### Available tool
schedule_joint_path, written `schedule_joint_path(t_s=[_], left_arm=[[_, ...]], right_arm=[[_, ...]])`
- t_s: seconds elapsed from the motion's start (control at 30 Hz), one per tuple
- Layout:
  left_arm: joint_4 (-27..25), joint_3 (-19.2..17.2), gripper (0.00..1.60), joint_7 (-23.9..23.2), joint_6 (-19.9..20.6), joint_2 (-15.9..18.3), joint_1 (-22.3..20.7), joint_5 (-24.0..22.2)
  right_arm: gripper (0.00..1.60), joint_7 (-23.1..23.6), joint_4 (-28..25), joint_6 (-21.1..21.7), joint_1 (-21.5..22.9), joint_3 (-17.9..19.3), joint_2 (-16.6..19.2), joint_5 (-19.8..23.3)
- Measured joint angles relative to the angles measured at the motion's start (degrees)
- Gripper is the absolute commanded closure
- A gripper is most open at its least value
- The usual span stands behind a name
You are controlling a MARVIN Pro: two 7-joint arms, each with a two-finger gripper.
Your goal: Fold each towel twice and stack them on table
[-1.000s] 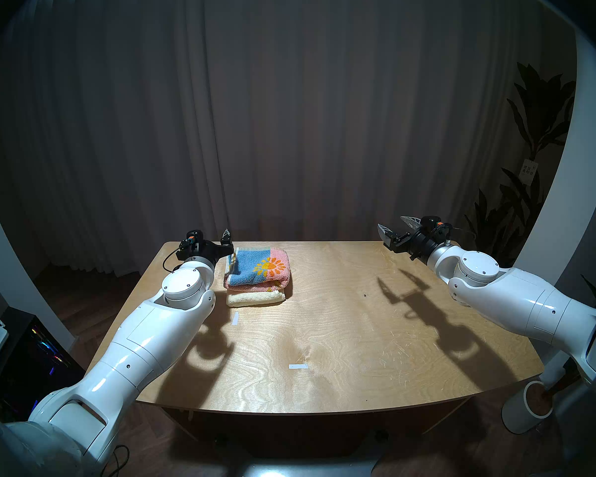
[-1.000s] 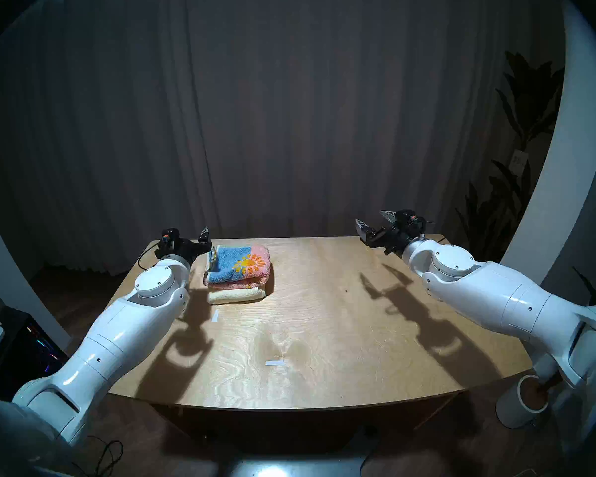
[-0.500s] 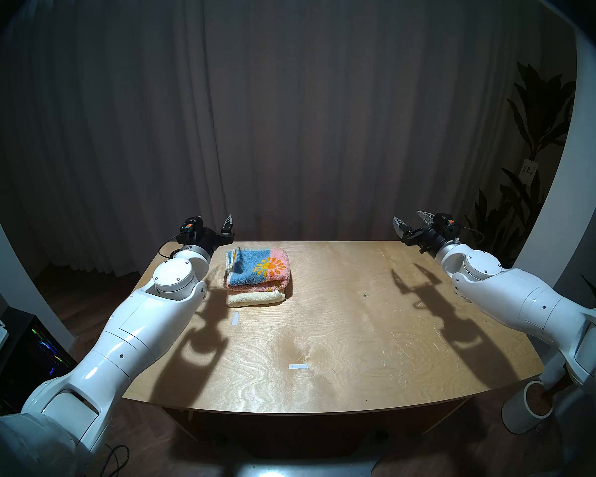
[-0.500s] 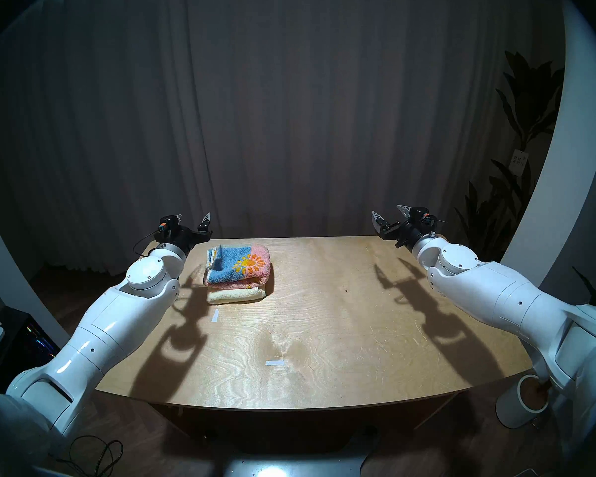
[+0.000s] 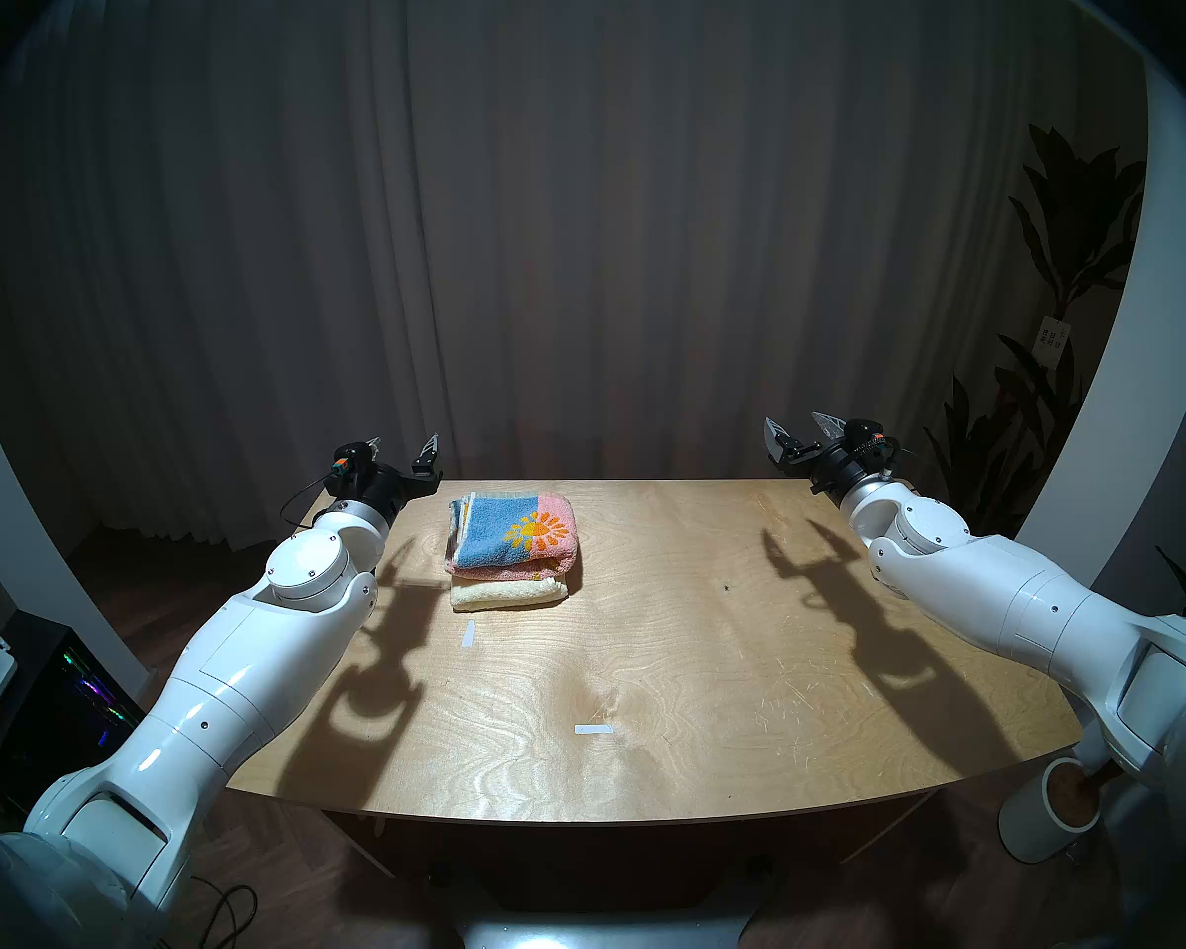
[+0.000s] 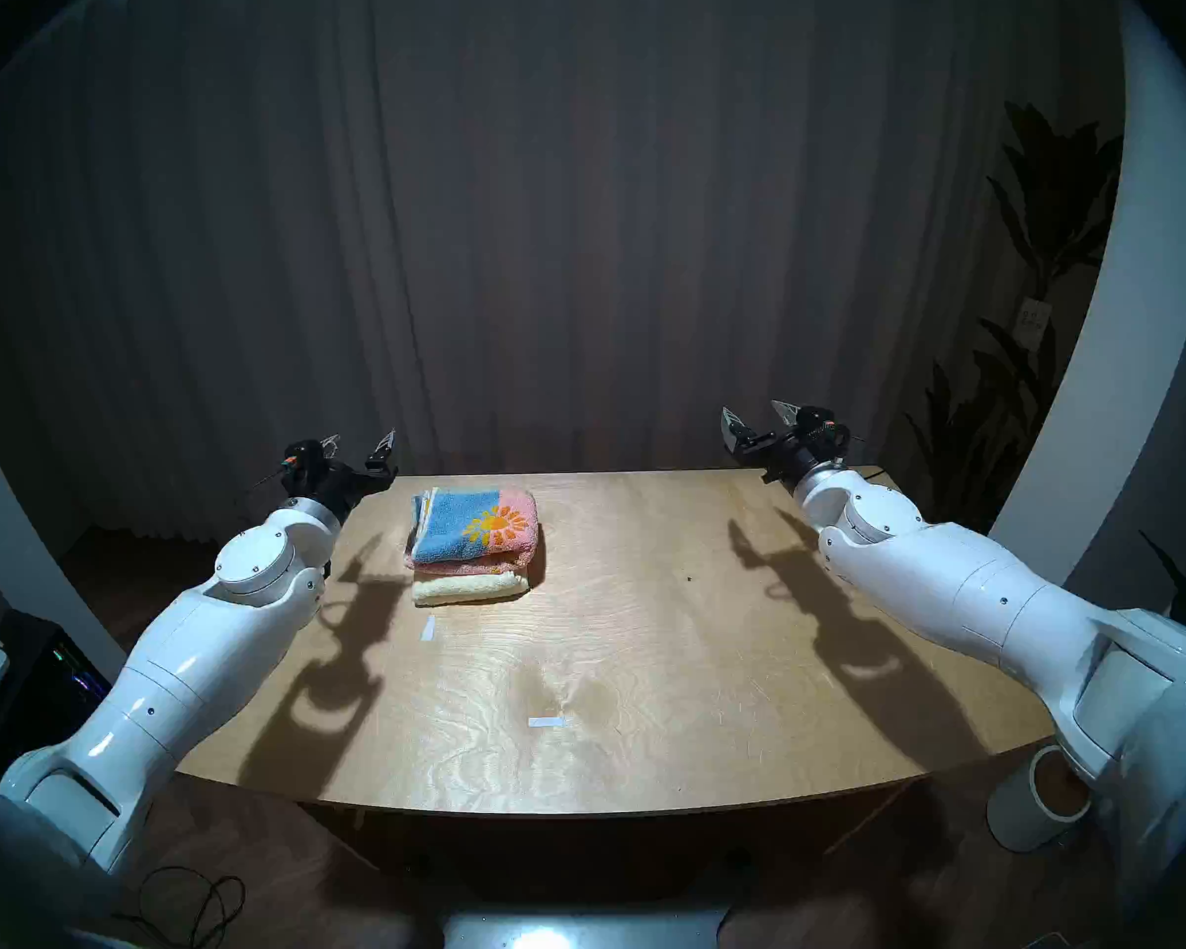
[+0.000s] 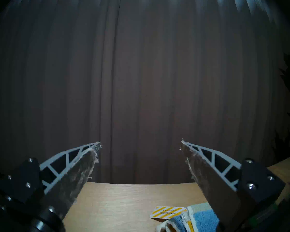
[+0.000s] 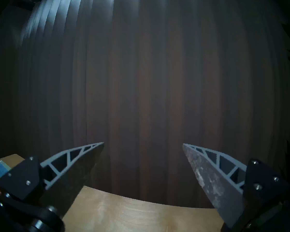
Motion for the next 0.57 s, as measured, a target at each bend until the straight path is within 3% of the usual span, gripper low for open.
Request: schedule_joint_path(t_s=[0.2,0.57], left_arm=[[-0.4,-0.2,0.00,-1.1,-0.1,0.1,0.0,-1.1],[0.5,0.3,0.00,0.7,-0.8,-1.4,-1.4,1.0]], right_arm=[[0.00,-3.7,1.1,0.6,0.0,-0.1,-0.5,-1.0],[0.00,-2.6,3.1,1.9,-0.2,0.6,-0.7,2.1]])
